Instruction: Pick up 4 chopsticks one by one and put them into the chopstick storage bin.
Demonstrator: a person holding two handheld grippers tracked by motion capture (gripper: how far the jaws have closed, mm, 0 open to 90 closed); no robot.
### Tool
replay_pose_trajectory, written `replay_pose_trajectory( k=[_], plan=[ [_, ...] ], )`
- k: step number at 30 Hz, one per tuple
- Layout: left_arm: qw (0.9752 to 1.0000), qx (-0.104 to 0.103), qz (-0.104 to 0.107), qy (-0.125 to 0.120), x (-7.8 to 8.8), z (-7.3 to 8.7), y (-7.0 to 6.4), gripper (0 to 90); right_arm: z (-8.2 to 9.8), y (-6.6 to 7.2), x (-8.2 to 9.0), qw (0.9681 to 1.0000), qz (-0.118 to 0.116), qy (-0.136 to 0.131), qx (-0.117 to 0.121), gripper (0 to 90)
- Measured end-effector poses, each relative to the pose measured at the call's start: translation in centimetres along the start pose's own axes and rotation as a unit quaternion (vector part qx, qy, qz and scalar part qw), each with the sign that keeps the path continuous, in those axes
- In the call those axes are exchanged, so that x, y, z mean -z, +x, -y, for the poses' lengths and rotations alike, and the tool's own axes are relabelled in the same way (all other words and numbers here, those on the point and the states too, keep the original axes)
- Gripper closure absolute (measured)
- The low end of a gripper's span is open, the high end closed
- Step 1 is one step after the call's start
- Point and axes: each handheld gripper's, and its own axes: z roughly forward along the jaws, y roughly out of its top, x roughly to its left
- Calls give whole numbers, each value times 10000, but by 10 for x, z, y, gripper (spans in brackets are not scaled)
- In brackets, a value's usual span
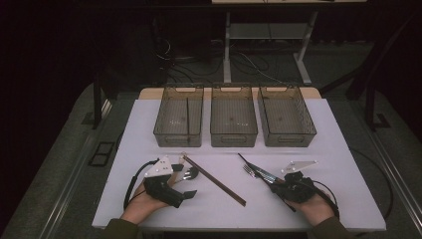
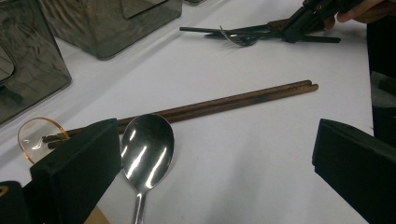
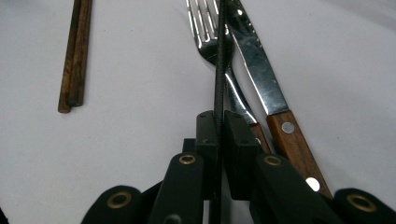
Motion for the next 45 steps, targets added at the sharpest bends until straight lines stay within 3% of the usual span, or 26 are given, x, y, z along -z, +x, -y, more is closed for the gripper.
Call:
replay_pose_trajectory(
  k=[19,30,45],
  plan=[
    [10000,12,13,-5,0,0,0,5,-3,1,7,9999,35,-144,56,850],
    [10000,21,25,5,-1,0,-1,5,-9,-2,16,9987,-82,-491,107,850],
    [10000,28,31,30,-2,0,-1,5,-30,0,14,9953,-334,-903,89,850]
  ],
)
